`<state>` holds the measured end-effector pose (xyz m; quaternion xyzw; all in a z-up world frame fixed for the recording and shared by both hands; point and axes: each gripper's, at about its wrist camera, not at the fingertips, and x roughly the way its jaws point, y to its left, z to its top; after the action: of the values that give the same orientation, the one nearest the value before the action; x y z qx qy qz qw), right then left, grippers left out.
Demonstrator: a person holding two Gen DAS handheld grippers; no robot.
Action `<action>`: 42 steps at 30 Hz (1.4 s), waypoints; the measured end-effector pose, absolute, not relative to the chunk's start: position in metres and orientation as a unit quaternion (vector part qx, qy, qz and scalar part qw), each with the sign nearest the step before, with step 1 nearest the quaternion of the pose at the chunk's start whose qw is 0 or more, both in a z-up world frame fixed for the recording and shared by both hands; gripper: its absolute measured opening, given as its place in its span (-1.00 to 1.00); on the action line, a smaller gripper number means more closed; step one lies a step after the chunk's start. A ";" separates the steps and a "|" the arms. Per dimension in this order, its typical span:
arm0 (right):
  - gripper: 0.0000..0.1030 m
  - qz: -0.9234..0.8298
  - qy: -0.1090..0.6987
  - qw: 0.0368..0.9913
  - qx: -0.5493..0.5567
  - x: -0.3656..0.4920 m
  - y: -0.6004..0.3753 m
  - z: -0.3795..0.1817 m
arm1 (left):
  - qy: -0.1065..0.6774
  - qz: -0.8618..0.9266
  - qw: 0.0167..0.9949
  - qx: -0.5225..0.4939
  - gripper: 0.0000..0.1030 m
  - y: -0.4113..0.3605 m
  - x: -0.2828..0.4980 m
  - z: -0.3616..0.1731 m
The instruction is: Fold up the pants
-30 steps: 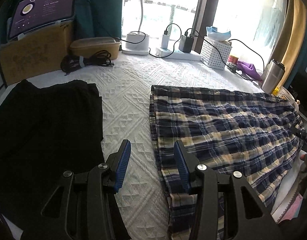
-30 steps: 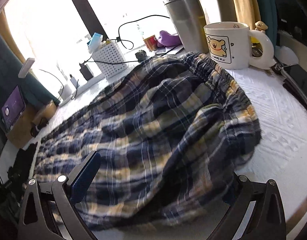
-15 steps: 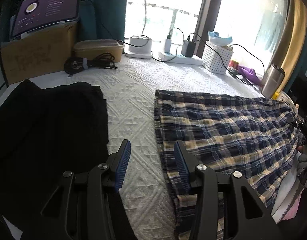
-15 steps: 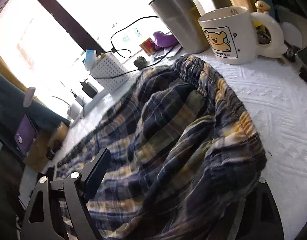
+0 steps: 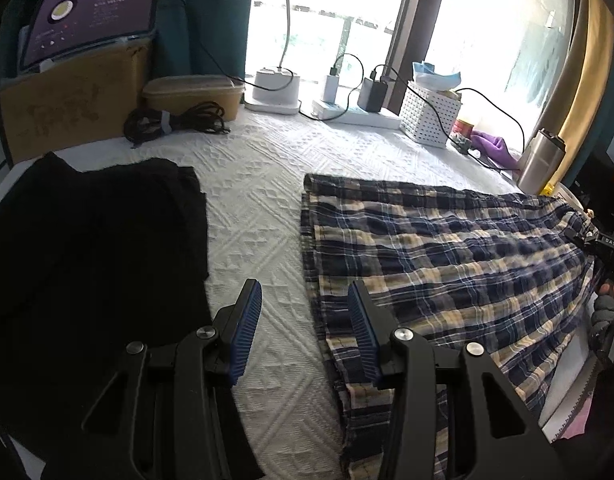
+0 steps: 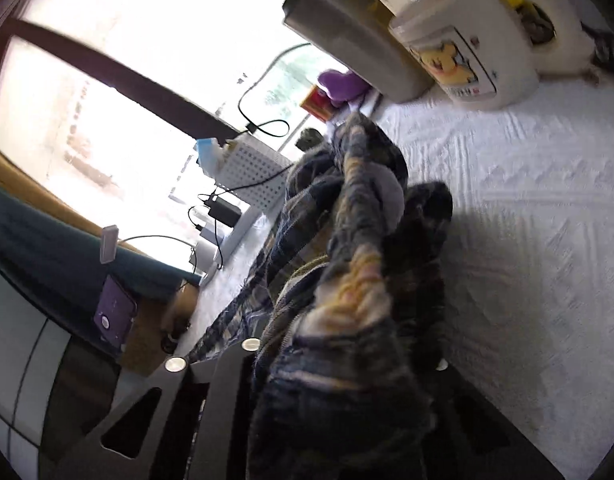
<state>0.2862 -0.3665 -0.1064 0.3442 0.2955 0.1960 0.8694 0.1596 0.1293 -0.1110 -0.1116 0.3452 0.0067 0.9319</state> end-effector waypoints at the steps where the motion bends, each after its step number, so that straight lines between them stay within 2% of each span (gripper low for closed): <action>1: -0.85 0.193 0.294 0.874 0.337 0.286 -0.369 -0.104 | 0.346 0.005 0.931 -0.114 -0.14 0.129 0.161 -0.112; 11: -0.85 0.128 0.269 0.913 0.280 0.284 -0.395 -0.062 | 0.343 -0.023 0.932 -0.114 -0.14 0.117 0.167 -0.109; 25: -0.85 0.158 0.253 0.941 0.157 0.269 -0.311 -0.014 | 0.319 -0.034 0.939 -0.124 -0.14 0.133 0.157 -0.104; 33: -0.85 0.199 0.277 0.937 0.073 0.267 -0.232 -0.016 | 0.306 -0.028 0.944 -0.121 -0.14 0.140 0.141 -0.101; 42: -0.85 0.254 0.316 0.914 0.011 0.264 -0.154 -0.044 | 0.302 -0.033 0.943 -0.134 -0.14 0.145 0.133 -0.105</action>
<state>0.2637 -0.1544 -0.0436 0.0113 0.3162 0.2542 0.9139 0.1326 0.1453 -0.1046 -0.1343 0.3015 -0.0330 0.9434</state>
